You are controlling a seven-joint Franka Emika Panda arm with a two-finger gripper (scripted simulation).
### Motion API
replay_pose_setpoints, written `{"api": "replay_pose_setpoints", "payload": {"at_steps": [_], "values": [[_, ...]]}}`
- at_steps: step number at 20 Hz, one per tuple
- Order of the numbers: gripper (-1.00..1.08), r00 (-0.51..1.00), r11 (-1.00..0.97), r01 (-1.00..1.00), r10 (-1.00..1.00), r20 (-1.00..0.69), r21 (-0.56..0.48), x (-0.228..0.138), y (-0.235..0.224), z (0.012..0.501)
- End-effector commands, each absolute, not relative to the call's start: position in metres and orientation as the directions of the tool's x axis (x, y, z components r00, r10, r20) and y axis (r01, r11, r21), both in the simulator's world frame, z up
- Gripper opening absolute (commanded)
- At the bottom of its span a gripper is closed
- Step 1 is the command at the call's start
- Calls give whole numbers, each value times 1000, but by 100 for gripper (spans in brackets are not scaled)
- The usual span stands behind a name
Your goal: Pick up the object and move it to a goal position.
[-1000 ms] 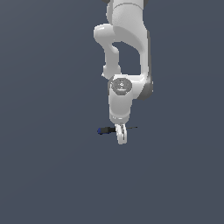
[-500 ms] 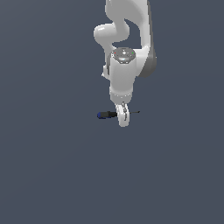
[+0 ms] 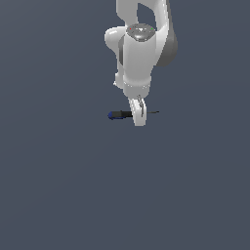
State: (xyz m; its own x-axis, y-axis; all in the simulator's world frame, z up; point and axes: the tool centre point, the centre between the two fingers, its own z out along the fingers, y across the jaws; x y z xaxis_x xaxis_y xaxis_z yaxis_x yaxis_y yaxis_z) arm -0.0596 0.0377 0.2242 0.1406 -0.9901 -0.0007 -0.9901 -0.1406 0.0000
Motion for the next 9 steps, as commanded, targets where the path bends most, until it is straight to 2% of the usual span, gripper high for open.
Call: {"api": "replay_pose_setpoints", "payload": {"at_steps": [1, 9], "values": [[-100, 141, -141, -990, -990, 0, 0, -63, 38, 233], [-100, 141, -141, -990, -990, 0, 0, -65, 39, 239]]}}
